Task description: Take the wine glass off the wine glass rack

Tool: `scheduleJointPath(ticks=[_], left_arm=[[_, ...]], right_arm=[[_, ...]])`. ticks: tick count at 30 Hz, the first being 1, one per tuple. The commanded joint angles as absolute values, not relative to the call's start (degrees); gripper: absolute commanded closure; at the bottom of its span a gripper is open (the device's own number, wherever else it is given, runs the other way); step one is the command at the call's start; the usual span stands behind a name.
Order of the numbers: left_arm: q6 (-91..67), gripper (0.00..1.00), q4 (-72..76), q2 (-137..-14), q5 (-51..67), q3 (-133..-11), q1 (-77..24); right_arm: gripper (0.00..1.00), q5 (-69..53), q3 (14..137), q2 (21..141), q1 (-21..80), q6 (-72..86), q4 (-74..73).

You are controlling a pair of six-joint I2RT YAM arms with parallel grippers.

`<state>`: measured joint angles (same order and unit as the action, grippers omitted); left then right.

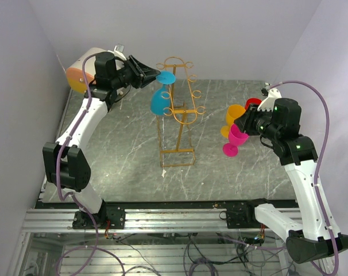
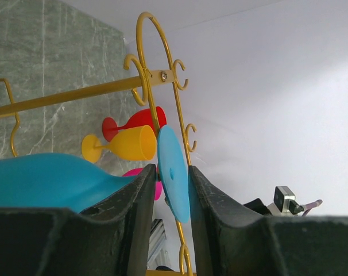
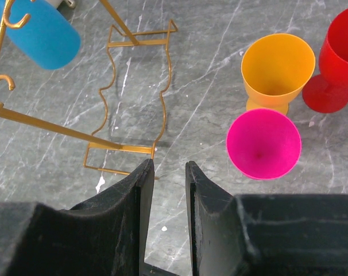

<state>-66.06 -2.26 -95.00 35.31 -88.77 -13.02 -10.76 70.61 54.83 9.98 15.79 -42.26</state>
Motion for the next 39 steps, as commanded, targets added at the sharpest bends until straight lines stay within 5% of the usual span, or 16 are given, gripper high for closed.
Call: scheduleJointPath(ticks=[1, 14, 39], left_arm=[[-66.9, 0.62, 0.0, -95.5, 37.7, -89.3, -13.4], [-67.8, 0.93, 1.6, -95.2, 38.6, -89.3, -13.4], [-58.1, 0.93, -16.9, -87.1, 27.0, -95.5, -11.4]], right_arm=[[0.72, -10.3, 69.8, 54.0, 10.1, 15.0, -40.8], [0.72, -9.8, 69.8, 53.7, 10.1, 15.2, -40.6], [0.73, -10.4, 69.7, 53.9, 10.1, 16.1, -40.0]])
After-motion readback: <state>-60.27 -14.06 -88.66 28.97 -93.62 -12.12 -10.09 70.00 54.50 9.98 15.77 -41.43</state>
